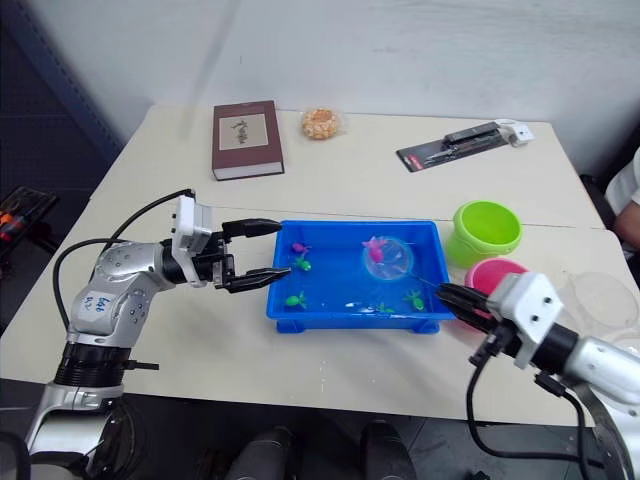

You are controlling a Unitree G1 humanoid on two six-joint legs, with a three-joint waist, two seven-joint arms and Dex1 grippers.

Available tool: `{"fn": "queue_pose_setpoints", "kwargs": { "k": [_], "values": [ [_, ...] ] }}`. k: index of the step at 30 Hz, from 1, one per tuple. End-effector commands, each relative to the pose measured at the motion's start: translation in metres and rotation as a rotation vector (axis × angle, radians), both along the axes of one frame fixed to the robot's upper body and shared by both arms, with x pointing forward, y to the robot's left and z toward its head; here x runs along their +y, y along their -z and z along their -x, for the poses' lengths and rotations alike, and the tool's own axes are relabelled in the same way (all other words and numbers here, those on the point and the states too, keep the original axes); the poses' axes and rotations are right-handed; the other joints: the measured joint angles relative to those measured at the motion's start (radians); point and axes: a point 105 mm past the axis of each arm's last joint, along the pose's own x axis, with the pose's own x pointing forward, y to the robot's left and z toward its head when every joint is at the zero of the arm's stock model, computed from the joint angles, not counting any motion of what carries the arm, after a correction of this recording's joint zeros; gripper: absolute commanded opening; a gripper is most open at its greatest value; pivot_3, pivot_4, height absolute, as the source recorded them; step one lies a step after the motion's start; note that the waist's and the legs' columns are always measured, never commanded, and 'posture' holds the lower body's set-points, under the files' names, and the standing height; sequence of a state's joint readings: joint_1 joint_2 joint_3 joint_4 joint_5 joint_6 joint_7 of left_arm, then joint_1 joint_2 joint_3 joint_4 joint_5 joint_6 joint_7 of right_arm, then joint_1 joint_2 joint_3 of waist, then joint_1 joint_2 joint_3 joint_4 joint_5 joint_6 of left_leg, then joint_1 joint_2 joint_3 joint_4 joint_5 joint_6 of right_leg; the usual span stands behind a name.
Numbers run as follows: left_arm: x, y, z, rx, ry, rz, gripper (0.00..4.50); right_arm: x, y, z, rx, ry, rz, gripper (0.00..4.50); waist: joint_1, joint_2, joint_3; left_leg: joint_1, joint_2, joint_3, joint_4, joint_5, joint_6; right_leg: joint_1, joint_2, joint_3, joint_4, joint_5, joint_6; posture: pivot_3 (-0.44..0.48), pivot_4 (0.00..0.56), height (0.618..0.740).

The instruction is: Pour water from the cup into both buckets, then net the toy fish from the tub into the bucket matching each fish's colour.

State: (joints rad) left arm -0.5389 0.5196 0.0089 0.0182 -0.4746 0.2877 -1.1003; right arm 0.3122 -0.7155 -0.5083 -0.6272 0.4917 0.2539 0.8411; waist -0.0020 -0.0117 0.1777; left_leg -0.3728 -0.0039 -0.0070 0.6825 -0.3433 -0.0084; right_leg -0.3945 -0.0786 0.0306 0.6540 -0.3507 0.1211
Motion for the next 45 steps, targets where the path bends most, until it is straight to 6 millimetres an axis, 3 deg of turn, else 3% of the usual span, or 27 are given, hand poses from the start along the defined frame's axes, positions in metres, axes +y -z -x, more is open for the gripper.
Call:
{"fn": "queue_pose_setpoints", "kwargs": {
  "k": [1, 7, 14, 19, 22, 26, 32, 37, 38, 41, 45],
  "values": [
    [-0.005, -0.009, 0.003, -0.023, 0.049, 0.014, 4.46, -0.006, -0.016, 0.014, -0.091, 0.01, 0.015, 0.0, -0.003, 0.0, 0.0, 0.001, 0.0, 0.001, 0.0, 0.0, 0.0, 0.001, 0.0, 0.0, 0.0, 0.0, 0.0, 0.0, 0.15, 0.74],
    [-0.019, -0.013, -0.001, -0.03, 0.115, 0.021, 4.46, -0.067, -0.009, 0.041, -0.174, 0.261, 0.126, 0.0, 0.003, 0.0, 0.0, 0.003, 0.0, 0.002, 0.0, 0.0, 0.0, 0.002, 0.001, 0.001, -0.001, 0.0, 0.0, 0.0, 0.15, 0.74],
    [-0.029, -0.012, 0.002, -0.03, 0.154, 0.032, 4.46, -0.109, 0.019, 0.049, -0.21, 0.431, 0.353, 0.0, -0.003, 0.0, 0.0, 0.005, 0.0, 0.005, -0.001, -0.001, 0.002, 0.001, 0.001, 0.002, -0.002, 0.0, 0.001, 0.0, 0.15, 0.74],
    [-0.033, -0.009, 0.006, -0.03, 0.176, 0.013, 4.46, -0.12, 0.02, 0.043, -0.342, 0.501, 0.474, 0.0, -0.003, 0.0, 0.0, 0.006, 0.0, 0.006, -0.001, -0.001, 0.001, 0.001, 0.001, 0.003, -0.003, 0.0, 0.001, 0.0, 0.15, 0.74],
    [-0.031, -0.009, 0.003, -0.033, 0.165, 0.01, 4.46, -0.122, 0.032, 0.04, -0.377, 0.491, 0.705, 0.0, -0.001, 0.0, 0.0, 0.006, 0.0, 0.006, -0.001, -0.001, 0.001, 0.001, 0.001, 0.003, -0.002, 0.0, 0.001, 0.0, 0.15, 0.74],
    [-0.031, -0.009, 0.002, -0.034, 0.163, 0.01, 4.46, -0.12, 0.031, 0.037, -0.497, 0.44, 0.974, 0.0, -0.001, 0.001, 0.0, 0.005, -0.001, 0.007, -0.001, -0.001, 0.001, 0.001, 0.0, 0.003, -0.003, 0.0, 0.001, 0.0, 0.15, 0.74],
    [-0.032, -0.01, 0.002, -0.037, 0.158, 0.017, 4.46, -0.128, 0.041, 0.038, -0.579, 0.41, 1.181, 0.0, -0.001, 0.001, 0.0, 0.005, -0.001, 0.007, -0.001, 0.0, 0.001, 0.0, 0.001, 0.004, -0.002, 0.0, 0.001, 0.0, 0.15, 0.74],
    [-0.028, -0.009, 0.001, -0.037, 0.137, 0.018, 4.46, -0.124, 0.023, 0.04, -0.695, 0.464, 1.067, 0.0, -0.003, 0.001, 0.0, 0.005, -0.001, 0.008, -0.001, 0.0, 0.001, 0.0, 0.001, 0.004, -0.003, 0.0, 0.001, 0.0, 0.15, 0.74],
    [-0.025, -0.008, 0.001, -0.036, 0.125, 0.015, 4.46, -0.123, 0.017, 0.039, -0.701, 0.496, 0.98, 0.0, -0.005, 0.001, 0.0, 0.005, -0.001, 0.008, -0.001, 0.0, 0.001, 0.0, 0.001, 0.004, -0.002, 0.0, 0.001, 0.0, 0.15, 0.74],
    [-0.009, -0.004, 0.0, -0.024, 0.074, 0.0, 4.46, -0.103, 0.007, 0.026, -0.553, 0.475, 0.462, 0.0, -0.025, 0.0, 0.0, 0.007, 0.0, 0.008, -0.001, 0.0, 0.001, 0.002, 0.002, 0.005, -0.002, 0.0, 0.001, 0.0, 0.15, 0.74],
    [0.01, 0.001, 0.002, -0.013, 0.013, -0.02, 4.46, -0.069, -0.008, 0.006, -0.369, 0.305, 0.112, 0.0, -0.035, 0.001, 0.0, 0.009, 0.003, 0.007, -0.001, 0.0, 0.001, 0.004, 0.0, 0.005, -0.002, 0.0, 0.001, 0.0, 0.15, 0.74]
  ]
}}
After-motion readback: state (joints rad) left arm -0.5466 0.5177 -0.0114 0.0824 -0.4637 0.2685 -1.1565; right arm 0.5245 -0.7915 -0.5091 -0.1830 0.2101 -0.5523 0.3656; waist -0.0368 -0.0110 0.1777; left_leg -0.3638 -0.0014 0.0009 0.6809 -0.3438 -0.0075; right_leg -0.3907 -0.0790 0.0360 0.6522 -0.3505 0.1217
